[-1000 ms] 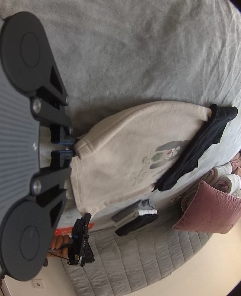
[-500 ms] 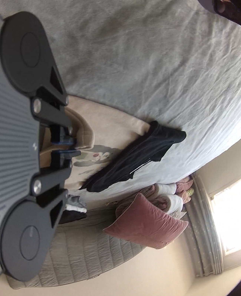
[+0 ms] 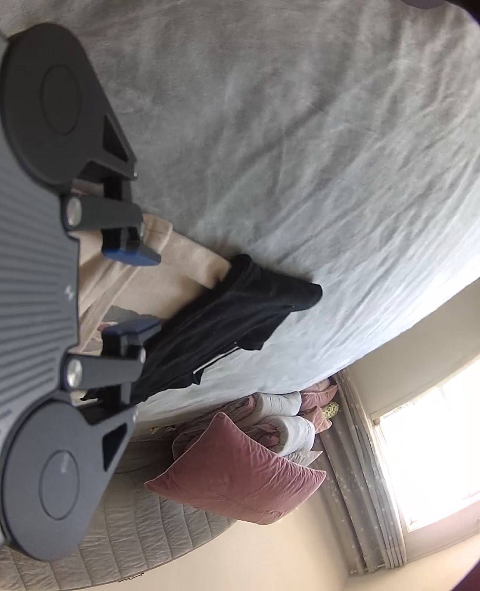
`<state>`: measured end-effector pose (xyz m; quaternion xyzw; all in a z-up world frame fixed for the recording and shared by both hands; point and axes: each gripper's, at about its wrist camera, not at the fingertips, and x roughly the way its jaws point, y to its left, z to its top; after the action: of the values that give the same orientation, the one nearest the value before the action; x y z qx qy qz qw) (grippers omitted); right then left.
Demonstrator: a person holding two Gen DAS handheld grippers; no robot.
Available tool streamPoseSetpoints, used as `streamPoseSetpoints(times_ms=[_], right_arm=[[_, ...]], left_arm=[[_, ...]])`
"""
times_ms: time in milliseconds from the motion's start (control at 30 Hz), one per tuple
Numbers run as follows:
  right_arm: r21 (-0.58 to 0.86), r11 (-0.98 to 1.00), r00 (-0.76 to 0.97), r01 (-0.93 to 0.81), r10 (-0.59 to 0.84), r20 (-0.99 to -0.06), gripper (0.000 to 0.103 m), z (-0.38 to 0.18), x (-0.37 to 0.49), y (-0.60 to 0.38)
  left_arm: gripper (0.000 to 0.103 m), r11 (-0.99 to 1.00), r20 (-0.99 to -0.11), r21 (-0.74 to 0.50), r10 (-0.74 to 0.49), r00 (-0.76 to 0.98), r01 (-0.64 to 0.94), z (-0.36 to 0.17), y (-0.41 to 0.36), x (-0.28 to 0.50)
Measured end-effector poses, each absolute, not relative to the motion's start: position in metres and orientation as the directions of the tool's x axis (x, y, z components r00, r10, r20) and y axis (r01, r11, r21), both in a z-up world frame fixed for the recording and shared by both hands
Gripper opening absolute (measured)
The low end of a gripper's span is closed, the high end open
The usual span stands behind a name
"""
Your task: Fold clothes
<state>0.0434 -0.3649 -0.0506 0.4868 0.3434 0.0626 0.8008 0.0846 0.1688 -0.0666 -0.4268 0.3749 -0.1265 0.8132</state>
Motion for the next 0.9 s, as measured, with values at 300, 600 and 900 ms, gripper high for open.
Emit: streamPoseSetpoints(times_ms=[300,600,900], right_arm=[[0.434,0.9,0.755,0.046,0.253,-0.605,0.044,-0.023,0.05,-0.321],[0.132,0.982,0.729,-0.137,0.19,-0.658,0.042,-0.041,0.051,-0.282],[0.143,0.981,0.745,-0.131,0.193,-0.639,0.01,-0.041,0.047,-0.286]], left_arm=[[0.046,0.854,-0.622,-0.52,-0.386,0.681,0.008,-0.041,0.151,0.086],[0.044,0.922,-0.687,-0.38,-0.338,0.643,0.078,-0.051,0.133,0.086],[0.01,0.954,-0.667,-0.245,-0.296,0.684,0.174,-0.047,0.123,0.071]])
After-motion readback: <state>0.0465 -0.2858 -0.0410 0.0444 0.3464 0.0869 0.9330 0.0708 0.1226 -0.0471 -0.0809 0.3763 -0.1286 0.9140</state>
